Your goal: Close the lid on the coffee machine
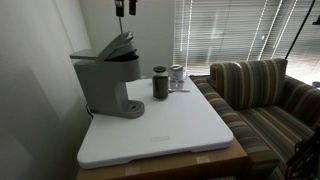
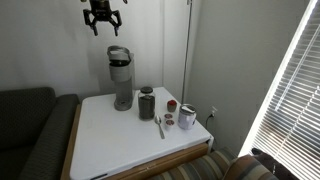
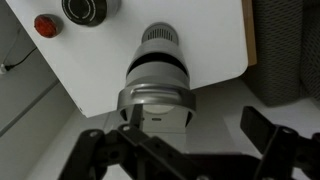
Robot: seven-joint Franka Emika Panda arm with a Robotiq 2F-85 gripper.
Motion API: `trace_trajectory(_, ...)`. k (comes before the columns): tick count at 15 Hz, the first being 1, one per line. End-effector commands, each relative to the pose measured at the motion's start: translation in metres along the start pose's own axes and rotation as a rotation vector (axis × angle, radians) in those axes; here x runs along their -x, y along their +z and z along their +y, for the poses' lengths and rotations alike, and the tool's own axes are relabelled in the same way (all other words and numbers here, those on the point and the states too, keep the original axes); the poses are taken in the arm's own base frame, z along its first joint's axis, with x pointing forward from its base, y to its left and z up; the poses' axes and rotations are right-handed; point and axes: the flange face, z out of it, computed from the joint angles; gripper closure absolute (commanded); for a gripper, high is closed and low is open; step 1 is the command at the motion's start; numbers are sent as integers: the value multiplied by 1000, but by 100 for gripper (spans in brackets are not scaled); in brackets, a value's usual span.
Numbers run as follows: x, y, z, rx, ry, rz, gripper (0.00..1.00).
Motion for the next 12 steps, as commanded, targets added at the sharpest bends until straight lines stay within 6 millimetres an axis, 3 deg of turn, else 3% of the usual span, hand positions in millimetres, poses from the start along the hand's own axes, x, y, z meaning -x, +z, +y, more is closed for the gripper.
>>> trace_trajectory(1, -14, 2, 19, 14, 11, 84, 25)
trace_trajectory(11, -19, 11, 29, 10, 37, 108, 94)
trace_trajectory(12, -18, 12, 29, 5, 39, 102, 98)
